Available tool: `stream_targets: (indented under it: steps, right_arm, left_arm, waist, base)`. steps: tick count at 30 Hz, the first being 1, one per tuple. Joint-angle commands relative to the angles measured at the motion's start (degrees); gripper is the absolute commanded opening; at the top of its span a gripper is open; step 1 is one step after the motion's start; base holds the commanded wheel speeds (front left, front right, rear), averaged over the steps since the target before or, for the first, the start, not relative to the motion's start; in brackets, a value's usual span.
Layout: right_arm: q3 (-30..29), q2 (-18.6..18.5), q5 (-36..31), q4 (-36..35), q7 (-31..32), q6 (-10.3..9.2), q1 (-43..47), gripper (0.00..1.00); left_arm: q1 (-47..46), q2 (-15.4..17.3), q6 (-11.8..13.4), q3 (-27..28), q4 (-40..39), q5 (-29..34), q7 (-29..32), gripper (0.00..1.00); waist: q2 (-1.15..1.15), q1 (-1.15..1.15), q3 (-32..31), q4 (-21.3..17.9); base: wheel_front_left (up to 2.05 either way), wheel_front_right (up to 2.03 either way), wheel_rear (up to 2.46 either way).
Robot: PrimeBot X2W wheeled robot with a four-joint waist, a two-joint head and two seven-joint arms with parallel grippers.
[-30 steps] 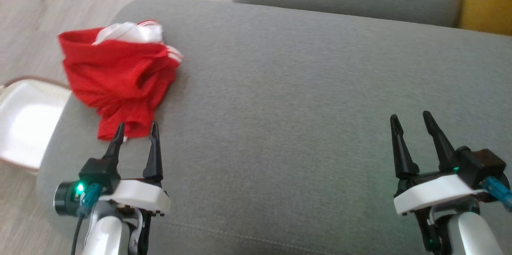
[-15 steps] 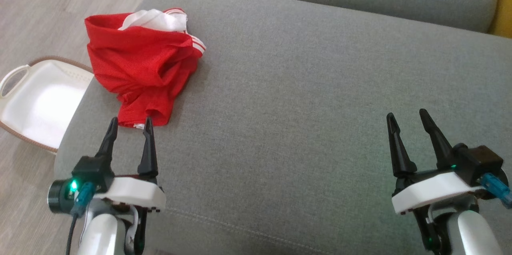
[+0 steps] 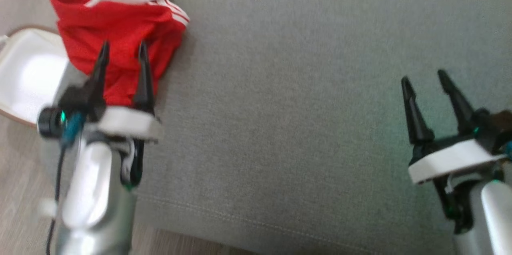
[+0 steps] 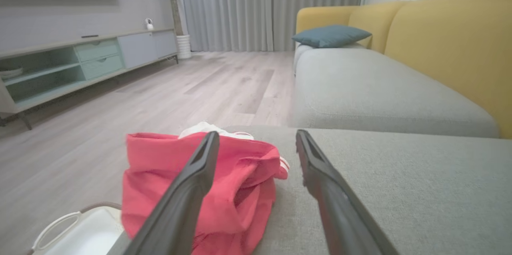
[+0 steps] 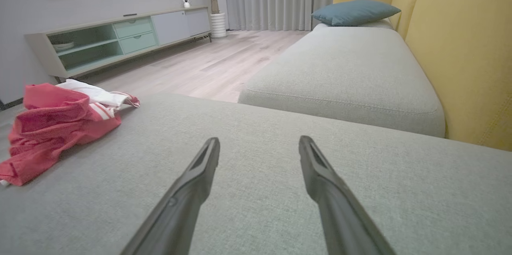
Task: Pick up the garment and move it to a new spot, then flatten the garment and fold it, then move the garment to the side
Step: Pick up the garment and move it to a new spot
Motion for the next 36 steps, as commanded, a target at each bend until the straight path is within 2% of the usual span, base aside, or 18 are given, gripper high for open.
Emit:
stream_targets:
  steps: [1,7,12,17,18,19,20,24,27,36]
  right_arm:
    - [0.9,-1.4,-0.4,-2.8,0.5,0.23,-2.3,1.0]
    - [0.9,-3.5,-0.1,-5.0,2.4,0.23,-4.6,1.0]
    - [0.8,-4.2,0.3,-5.6,3.0,0.23,-5.3,1.0]
    - [0.7,-4.0,0.7,-5.6,3.0,0.23,-5.9,1.0]
    - [0.7,-4.0,0.7,-5.5,3.0,0.23,-5.9,1.0]
    - [0.6,-3.9,0.7,-5.5,2.9,0.23,-6.0,1.0]
    - [0.5,-3.8,0.7,-5.4,2.9,0.23,-6.0,1.0]
    - [-0.1,-3.3,0.8,-5.1,2.4,0.23,-5.8,1.0]
    - [-0.6,-2.7,0.8,-4.7,1.8,0.23,-5.3,1.0]
    - [-1.8,0.4,1.1,-3.7,0.2,0.23,-2.8,1.0]
  left_arm:
    - [-4.3,1.2,-0.5,2.4,0.9,-0.2,-0.3,1.0]
    - [-16.9,4.1,-1.5,3.5,18.6,-0.8,0.3,1.0]
    - [-24.4,5.8,-0.4,4.3,32.1,-1.1,2.6,1.0]
    - [-29.4,7.1,1.1,5.2,41.0,-1.8,4.3,1.0]
    - [-30.1,7.3,1.5,5.4,42.2,-2.1,4.1,0.78]
    - [-30.7,7.6,1.8,5.5,43.1,-2.1,3.7,0.13]
    - [-31.3,7.8,2.0,5.6,43.8,-2.2,3.2,0.0]
    - [-32.1,8.9,2.7,5.7,44.1,-2.3,0.6,0.0]
    - [-31.2,9.4,3.1,6.3,40.9,-2.7,-0.2,0.0]
    - [-20.5,9.3,3.4,7.4,15.5,-2.0,-0.3,0.0]
  waist:
    - [0.0,0.0,4.7,-1.3]
    - [0.0,0.0,10.7,-2.6]
    - [0.0,0.0,12.8,-3.6]
    - [0.0,0.0,13.6,-4.1]
    - [0.0,0.0,13.7,-4.2]
    - [0.0,0.0,13.6,-4.2]
    - [0.0,0.0,13.6,-4.2]
    - [0.0,0.0,12.4,-4.1]
    - [0.0,0.0,10.4,-3.9]
    - [0.0,0.0,3.0,-3.9]
  base:
    - [0.0,0.0,0.0]
    - [0.0,0.0,0.0]
    - [0.0,0.0,0.0]
    - [0.0,0.0,0.0]
    - [0.0,0.0,0.0]
    - [0.0,0.0,0.0]
    - [0.0,0.0,0.0]
    - [0.0,0.0,0.0]
    - [0.0,0.0,0.0]
    - [0.0,0.0,0.0]
